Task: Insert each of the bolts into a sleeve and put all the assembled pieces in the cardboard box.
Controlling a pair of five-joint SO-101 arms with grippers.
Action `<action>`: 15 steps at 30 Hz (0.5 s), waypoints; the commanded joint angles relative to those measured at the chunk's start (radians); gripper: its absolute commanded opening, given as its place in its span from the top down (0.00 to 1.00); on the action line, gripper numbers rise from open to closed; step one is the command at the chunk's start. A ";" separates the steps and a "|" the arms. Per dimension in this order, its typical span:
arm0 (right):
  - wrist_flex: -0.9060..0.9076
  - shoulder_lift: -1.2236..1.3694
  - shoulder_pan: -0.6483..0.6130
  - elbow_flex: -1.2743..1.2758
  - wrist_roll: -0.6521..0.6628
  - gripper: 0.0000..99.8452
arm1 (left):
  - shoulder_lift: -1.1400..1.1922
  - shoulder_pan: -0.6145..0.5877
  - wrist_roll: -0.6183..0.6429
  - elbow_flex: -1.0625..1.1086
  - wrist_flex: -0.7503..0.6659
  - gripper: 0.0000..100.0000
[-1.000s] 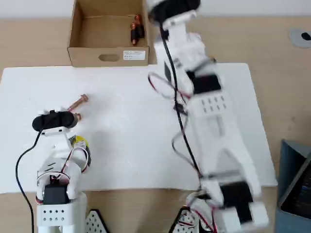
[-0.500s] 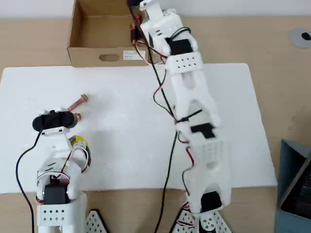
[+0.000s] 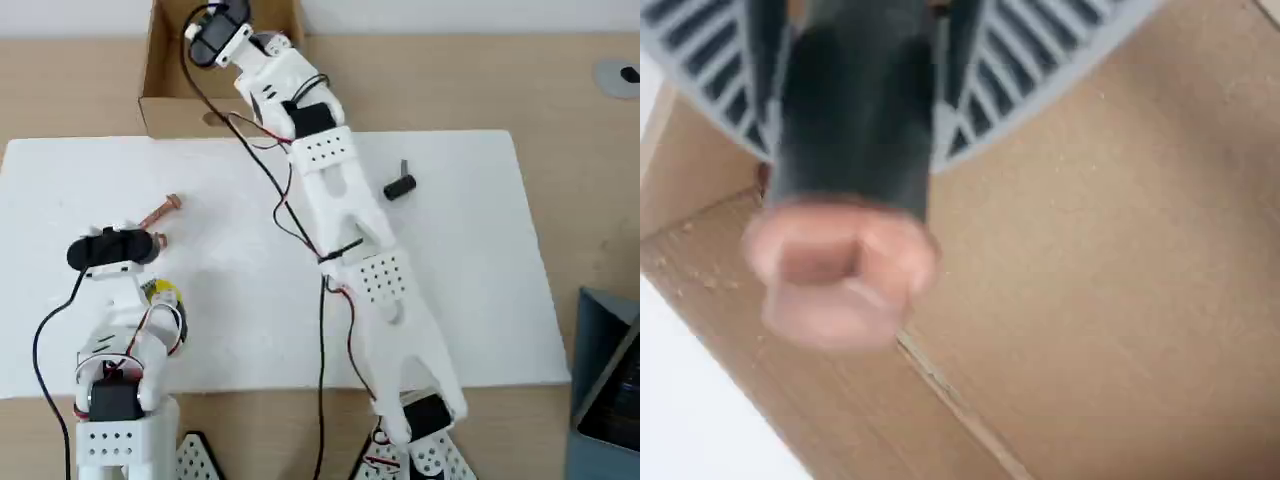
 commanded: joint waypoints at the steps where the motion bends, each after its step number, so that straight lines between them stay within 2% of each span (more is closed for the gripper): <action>1: 0.021 -0.008 -0.010 -0.105 0.011 0.91 | -0.005 -0.008 -0.005 -0.008 -0.012 1.00; 5: 0.060 -0.007 -0.005 -0.113 0.009 0.83 | -0.005 -0.008 -0.005 -0.008 -0.012 1.00; 11: 0.103 -0.010 -0.005 -0.128 0.009 0.83 | -0.005 -0.008 -0.005 -0.008 -0.012 1.00; 15: 0.206 -0.008 -0.005 -0.211 0.008 0.83 | -0.005 -0.008 -0.005 -0.008 -0.012 1.00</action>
